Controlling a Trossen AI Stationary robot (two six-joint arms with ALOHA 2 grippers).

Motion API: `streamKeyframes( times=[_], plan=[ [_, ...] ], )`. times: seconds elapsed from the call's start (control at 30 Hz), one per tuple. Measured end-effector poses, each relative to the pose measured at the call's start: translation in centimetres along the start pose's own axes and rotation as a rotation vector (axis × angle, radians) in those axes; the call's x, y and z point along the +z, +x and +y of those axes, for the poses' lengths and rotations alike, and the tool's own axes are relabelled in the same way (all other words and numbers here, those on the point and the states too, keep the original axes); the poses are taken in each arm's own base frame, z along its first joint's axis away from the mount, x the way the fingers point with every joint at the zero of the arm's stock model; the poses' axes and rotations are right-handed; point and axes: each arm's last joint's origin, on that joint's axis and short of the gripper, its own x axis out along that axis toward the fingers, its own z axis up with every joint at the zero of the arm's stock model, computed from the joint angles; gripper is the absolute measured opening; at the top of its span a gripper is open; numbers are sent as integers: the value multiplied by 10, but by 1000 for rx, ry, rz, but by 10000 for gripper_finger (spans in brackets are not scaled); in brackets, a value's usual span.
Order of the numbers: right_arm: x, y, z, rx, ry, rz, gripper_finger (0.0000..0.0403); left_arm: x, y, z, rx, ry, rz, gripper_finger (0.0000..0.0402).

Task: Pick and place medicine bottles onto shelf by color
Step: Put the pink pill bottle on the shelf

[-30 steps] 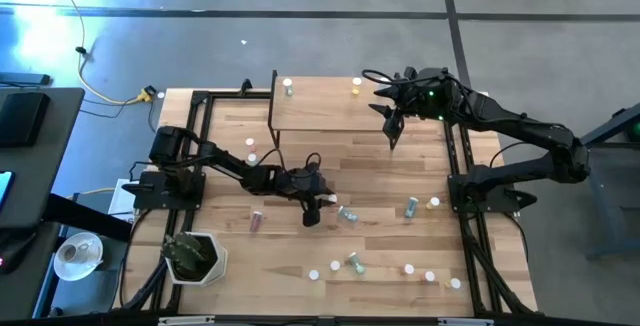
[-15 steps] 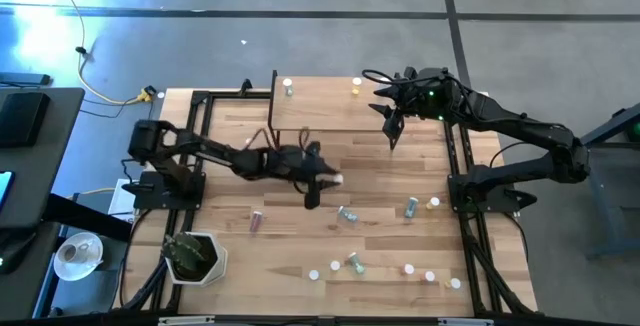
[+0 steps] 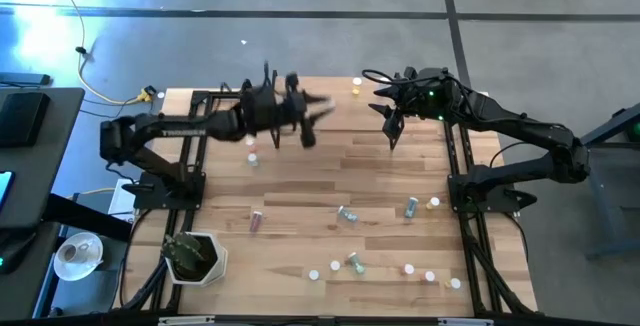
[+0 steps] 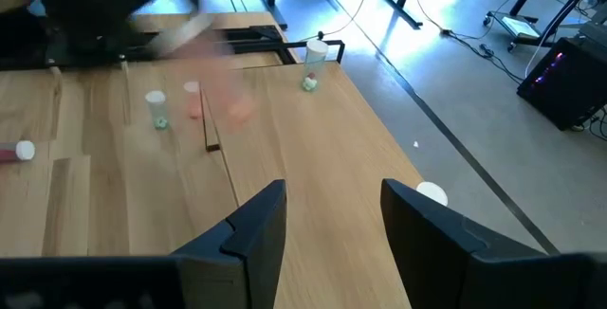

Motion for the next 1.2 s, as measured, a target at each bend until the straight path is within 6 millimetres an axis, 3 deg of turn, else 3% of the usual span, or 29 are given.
streamKeyframes(
  times=[0.17,0.37,0.77,1.2],
  plan=[
    [0,0,0,0,6,0,165,20,5,47,93,-17,85,117],
    [0,0,0,0,25,0,165,5,10,77,51,-128,172,117],
    [0,0,0,0,25,0,165,-54,40,84,31,-200,379,117],
    [0,0,0,0,26,2,165,-74,45,98,103,-324,435,117]
  ],
)
